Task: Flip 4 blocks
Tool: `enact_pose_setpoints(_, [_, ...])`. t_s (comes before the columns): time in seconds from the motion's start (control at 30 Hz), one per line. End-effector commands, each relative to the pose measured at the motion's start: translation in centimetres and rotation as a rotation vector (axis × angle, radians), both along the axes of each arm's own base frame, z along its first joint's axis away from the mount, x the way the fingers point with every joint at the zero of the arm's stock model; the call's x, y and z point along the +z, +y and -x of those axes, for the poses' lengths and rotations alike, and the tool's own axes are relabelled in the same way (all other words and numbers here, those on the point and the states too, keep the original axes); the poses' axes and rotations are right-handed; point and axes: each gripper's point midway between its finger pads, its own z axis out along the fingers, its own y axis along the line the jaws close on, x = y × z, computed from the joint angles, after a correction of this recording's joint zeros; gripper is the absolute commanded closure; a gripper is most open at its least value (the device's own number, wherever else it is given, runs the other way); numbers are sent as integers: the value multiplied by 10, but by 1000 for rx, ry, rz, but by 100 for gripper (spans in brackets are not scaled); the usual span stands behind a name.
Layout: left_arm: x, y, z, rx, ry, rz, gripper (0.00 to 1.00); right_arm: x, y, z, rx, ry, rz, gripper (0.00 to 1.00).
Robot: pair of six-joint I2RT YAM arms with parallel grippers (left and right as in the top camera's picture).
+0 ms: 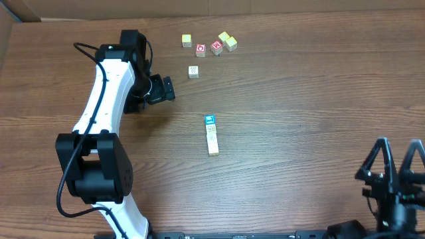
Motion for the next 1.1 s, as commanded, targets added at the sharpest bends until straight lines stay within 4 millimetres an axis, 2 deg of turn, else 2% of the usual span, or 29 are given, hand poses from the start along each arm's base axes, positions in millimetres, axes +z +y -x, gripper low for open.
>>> enact_pose_setpoints(0.0, [-5,-3,1,-18,12,10,0,-9,6,-13,14,-69,2,0])
enact_pose_setpoints(0.17, [-5,-3,1,-18,12,10,0,-17,18,-23,61,-230,3,0])
enact_pose_setpoints(0.3, [-5,-3,1,-18,12,10,0,-41,25,-31,71,-274,66,0])
enact_pose_setpoints(0.47, [-5,-3,1,-18,12,10,0,-68,31,-42,60,-232,157,0])
enact_pose_setpoints(0.67, [-5,-3,1,-18,12,10,0,-103,38,-59,83,-84,256,0])
enact_pose_setpoints(0.8, [-5,-3,1,-18,12,10,0,-147,38,-73,114,101,283,0])
enact_pose_setpoints(0.87, [-5,-3,1,-18,12,10,0,-182,34,-78,116,246,288,0])
enact_pose_setpoints(0.93, [-5,-3,1,-18,12,10,0,-200,31,-79,113,319,295,0])
enact_pose_setpoints(1.07, [-5,-3,1,-18,12,10,0,-204,35,-79,121,328,411,0])
